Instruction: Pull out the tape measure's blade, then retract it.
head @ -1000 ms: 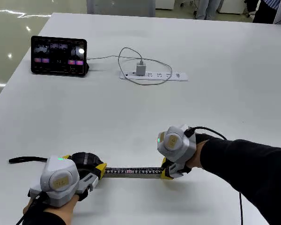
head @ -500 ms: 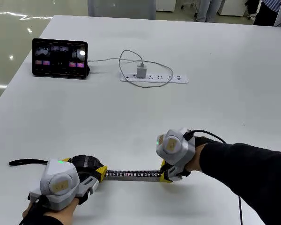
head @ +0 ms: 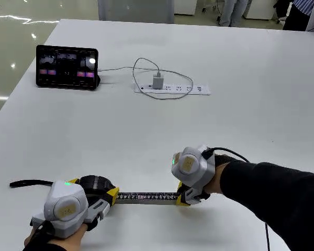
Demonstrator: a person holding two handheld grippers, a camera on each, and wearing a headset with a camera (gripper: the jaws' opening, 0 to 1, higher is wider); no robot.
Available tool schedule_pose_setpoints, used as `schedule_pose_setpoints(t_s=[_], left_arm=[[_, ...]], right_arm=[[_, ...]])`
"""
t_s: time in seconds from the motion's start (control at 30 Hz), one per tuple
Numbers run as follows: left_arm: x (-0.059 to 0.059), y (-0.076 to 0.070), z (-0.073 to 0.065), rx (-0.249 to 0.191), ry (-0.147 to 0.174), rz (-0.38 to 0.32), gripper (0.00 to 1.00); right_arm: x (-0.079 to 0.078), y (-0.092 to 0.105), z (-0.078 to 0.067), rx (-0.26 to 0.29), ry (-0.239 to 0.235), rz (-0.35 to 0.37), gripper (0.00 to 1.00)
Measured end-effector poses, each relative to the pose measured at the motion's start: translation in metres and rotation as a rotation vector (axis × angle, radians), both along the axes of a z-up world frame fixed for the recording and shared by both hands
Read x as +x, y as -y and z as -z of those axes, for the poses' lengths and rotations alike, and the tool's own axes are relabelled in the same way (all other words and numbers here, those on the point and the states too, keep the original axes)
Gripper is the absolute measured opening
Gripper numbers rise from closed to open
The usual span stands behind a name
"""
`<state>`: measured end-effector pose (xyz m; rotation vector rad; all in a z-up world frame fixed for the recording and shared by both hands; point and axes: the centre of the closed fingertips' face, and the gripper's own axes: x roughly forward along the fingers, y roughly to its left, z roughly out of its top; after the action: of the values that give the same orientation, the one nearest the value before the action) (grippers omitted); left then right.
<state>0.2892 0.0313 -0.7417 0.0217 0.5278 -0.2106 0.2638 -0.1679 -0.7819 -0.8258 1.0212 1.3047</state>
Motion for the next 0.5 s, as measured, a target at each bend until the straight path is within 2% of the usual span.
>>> schedule_pose_setpoints(t_s=[0.5], left_arm=[[-0.0003,0.0004,-0.0004,-0.001,-0.001,0.001,0.59]], right_arm=[[0.0000,-0.0050,-0.0002,0.002,0.000,0.001,0.10]])
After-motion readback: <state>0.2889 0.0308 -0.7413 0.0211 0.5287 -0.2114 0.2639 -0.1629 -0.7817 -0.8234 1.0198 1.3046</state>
